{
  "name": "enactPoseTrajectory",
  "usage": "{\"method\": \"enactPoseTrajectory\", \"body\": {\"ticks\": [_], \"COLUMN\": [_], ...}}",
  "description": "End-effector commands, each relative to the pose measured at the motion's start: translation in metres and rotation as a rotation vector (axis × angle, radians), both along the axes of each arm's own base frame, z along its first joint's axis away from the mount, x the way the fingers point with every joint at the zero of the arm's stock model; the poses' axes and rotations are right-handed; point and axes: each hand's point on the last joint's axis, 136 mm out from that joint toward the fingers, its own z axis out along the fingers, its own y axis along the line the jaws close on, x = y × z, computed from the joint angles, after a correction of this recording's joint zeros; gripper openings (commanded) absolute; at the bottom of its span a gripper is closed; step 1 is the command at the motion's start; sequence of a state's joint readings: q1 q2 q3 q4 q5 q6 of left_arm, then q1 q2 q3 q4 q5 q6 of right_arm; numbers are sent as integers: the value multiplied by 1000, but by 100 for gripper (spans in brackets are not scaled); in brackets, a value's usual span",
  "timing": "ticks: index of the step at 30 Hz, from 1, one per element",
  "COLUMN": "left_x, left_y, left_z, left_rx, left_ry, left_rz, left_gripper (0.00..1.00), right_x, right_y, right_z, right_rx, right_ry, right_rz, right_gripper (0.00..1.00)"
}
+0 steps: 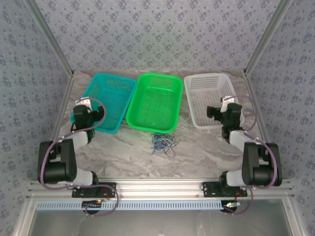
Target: Untangle the cables
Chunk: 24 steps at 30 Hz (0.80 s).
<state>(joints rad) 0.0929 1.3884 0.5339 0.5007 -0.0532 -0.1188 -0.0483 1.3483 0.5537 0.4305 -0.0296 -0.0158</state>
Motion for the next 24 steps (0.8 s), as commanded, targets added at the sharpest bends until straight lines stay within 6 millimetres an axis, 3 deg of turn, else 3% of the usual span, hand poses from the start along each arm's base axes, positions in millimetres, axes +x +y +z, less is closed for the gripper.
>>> {"method": "enactPoseTrajectory", "body": {"ticks": [1, 3, 6, 9, 11, 15, 20, 24], "left_x": [-14, -17, -19, -22, -25, -36, -51, -59], "left_y": [10, 7, -14, -58, -89, -132, -155, -147], "left_z": [23, 35, 49, 55, 51, 30, 6, -2], "left_rx": [-73, -116, -164, -166, -128, -41, 6, 22], "left_ry": [60, 57, 68, 98, 127, 221, 318, 362], "left_rz": [92, 100, 44, -89, -191, -320, -405, -362], "left_gripper": [98, 98, 98, 99, 99, 99, 96, 94], "right_x": [-16, -17, -19, -25, -29, -34, -45, -49], "right_y": [8, 19, 43, 73, 90, 119, 137, 129], "right_z": [16, 29, 42, 49, 50, 42, 17, -3], "right_rx": [42, 85, 144, 148, 142, 160, 105, 37], "right_ry": [138, 165, 233, 308, 330, 383, 516, 583], "right_rz": [22, 48, 109, 177, 196, 233, 263, 200], "right_gripper": [98, 98, 97, 93, 93, 92, 87, 84]}}
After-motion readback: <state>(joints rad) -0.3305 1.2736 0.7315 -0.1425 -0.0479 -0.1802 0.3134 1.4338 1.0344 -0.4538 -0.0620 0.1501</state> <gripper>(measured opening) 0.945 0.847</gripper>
